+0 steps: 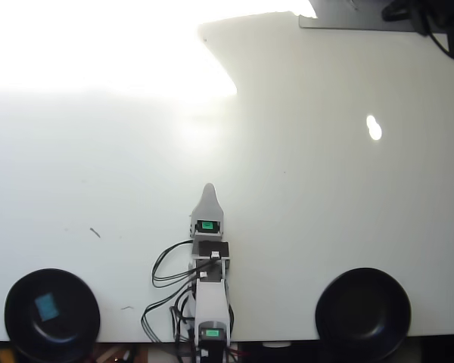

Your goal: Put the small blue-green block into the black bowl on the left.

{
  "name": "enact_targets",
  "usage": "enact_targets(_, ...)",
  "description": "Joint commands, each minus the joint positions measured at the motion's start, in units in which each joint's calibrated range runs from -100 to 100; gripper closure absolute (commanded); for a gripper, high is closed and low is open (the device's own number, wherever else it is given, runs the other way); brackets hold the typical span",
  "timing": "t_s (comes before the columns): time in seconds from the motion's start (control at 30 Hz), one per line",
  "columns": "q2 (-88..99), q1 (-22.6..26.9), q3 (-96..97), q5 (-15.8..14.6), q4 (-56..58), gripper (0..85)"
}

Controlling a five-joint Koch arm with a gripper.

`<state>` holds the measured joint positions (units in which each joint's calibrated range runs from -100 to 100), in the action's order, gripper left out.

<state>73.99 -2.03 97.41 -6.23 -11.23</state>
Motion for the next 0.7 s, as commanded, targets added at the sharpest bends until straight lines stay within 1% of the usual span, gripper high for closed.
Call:
enact_targets(0.0,-3.88,0.00,0.55,0.00,-0.32,35.9)
enact_targets(0.67,-6.66,0.00,0.27,0.00,-0.73,35.9)
